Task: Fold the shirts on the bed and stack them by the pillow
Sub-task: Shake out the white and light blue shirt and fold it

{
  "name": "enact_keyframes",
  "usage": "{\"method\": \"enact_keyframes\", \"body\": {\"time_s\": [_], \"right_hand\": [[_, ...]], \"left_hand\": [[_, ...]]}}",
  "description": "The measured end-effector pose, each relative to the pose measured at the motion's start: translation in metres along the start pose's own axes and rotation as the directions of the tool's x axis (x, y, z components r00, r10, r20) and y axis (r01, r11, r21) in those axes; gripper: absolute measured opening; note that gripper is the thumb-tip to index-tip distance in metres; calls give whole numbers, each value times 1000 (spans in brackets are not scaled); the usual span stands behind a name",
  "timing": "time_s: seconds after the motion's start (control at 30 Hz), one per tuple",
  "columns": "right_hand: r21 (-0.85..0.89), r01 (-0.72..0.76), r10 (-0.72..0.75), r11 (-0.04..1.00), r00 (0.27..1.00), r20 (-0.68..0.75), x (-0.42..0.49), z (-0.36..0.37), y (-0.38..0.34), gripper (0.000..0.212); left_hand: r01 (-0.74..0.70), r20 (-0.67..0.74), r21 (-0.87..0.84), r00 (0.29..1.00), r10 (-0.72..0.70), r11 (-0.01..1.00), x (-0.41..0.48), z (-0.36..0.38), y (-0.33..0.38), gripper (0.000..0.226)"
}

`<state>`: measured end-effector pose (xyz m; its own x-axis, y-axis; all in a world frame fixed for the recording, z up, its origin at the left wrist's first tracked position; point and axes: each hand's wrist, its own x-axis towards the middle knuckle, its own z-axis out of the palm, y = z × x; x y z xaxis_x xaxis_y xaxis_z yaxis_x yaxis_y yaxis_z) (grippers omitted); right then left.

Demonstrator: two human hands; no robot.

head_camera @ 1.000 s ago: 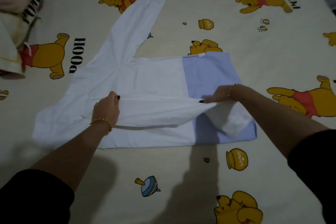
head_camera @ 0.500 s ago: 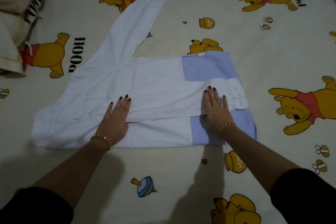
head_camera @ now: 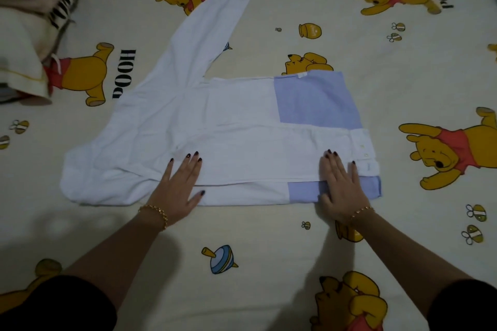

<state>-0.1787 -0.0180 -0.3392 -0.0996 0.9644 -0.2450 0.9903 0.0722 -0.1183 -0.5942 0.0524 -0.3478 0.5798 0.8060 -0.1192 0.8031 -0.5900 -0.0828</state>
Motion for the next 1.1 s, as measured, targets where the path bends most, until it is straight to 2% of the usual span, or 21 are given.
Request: {"method": "enact_keyframes", "body": {"time_s": [0.07,0.13,0.2,0.27,0.37,0.43,0.5,0.63,0.77,0.87,1.1], "right_hand": [[-18,112,-111,994,993,32,-5,-1,-14,91],[-67,152,-148,986,987,61,-6,2,-27,94],[-89,135,-129,987,989,73,-3,6,-31,93],[-118,103,-95,988,993,72,1,10,-32,88],[-136,63,-63,989,998,2,-1,17,-29,69],[-153,43,-52,987,997,-54,-3,19,-26,61],[-158,38,-52,987,995,-83,-5,17,-24,61],[-125,16,-11,992,999,36,-29,13,-28,65],[-93,30,-26,995,999,45,-85,23,-39,67],[-67,3,3,998,995,98,-136,30,-49,78],[-27,4,3,1000,967,255,-217,31,-73,74]], "left_hand": [[-51,44,-8,998,51,999,-12,-2,4,82],[-81,52,3,995,81,997,-23,-1,-1,83],[-43,41,35,998,42,998,-29,2,-14,81],[19,5,85,1000,-19,996,-33,5,-27,88],[78,-55,104,996,-72,992,-36,8,-36,105],[106,-49,93,994,-101,990,-36,10,-36,113],[114,-14,93,993,-114,989,-36,10,-33,120],[106,35,92,993,-110,990,-59,0,-22,120],[60,54,95,996,-66,994,-110,-1,6,123],[14,47,123,999,-20,992,-153,4,25,117],[22,133,135,990,-40,991,-245,-4,62,120]]}}
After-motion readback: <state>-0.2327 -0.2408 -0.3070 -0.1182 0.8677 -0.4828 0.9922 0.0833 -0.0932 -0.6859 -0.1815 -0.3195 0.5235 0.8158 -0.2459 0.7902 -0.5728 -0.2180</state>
